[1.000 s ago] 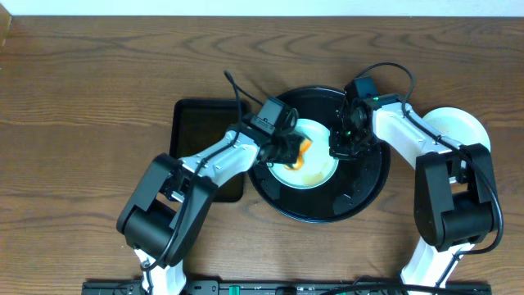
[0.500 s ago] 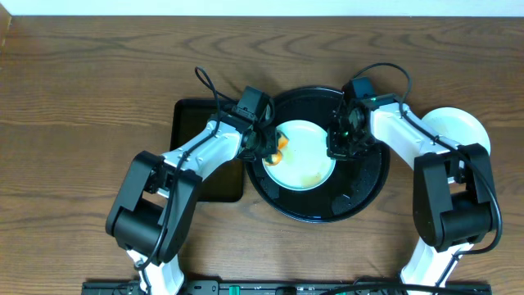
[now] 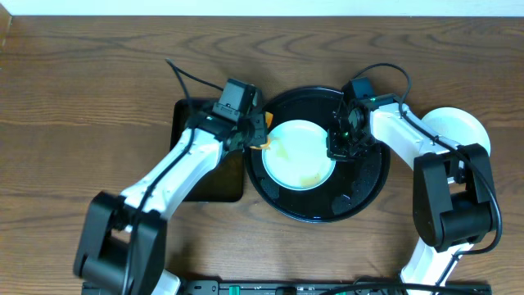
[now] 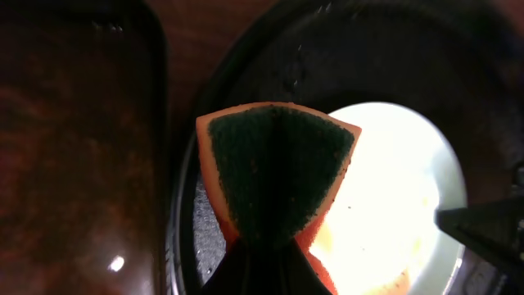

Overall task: Clean dirty plates on tray and stack at the side
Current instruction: 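Scrub the remaining light-blue plate with the sponge in the left gripper, then move the sponge back over the black rectangular tray with the left gripper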

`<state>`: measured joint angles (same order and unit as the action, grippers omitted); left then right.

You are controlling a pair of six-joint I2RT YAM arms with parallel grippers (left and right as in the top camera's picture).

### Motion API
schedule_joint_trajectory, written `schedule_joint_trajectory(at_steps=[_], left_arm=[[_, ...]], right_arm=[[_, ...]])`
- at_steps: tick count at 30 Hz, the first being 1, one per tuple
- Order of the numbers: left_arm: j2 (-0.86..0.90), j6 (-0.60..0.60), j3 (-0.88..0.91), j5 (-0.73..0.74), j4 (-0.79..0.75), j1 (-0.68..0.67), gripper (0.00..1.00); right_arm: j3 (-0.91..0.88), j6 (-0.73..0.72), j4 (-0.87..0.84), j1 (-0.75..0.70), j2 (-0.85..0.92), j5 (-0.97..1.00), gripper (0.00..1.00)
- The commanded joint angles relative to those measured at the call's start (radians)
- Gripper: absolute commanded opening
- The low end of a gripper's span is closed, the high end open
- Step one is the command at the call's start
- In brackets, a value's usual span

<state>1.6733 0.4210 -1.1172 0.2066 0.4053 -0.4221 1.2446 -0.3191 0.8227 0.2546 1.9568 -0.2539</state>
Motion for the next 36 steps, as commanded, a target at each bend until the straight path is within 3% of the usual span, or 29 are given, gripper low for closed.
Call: schedule_joint_trajectory(at_steps=[1,4,7,13,21,24,36], left_arm=[[-0.056,-0.024,0.006,-0.05,0.037,0.012,0.08],[-0.091,-0.024,0.006,-0.126,0.105,0.037,0.08],[-0.103,-0.024,0.006,-0.156,0.174,0.074,0.08],[-0.1,-0.024,0.009,-0.155,0.252,0.159,0.08],[-0.098,-0.027,0.027,-0.155,0.252,0.214,0.08],[-0.098,-0.028,0.045,-0.155,0.252,0.214,0.08],[-0.098,-0.028,0.082,-0.155,0.251,0.214,0.08]], right_arm=[[-0.016,0.002,0.008,-0.005,0.018,0.071,0.02],[-0.016,0.002,0.001,-0.005,0.018,0.07,0.26],[-0.016,0.002,-0.016,-0.004,0.018,0.07,0.31],[-0.017,0.001,-0.045,-0.003,0.018,0.062,0.21],[-0.069,0.001,-0.08,0.034,0.019,0.063,0.16],[-0.085,0.001,-0.089,0.042,0.019,0.063,0.01],[-0.045,0.002,-0.056,0.021,-0.081,0.299,0.01]])
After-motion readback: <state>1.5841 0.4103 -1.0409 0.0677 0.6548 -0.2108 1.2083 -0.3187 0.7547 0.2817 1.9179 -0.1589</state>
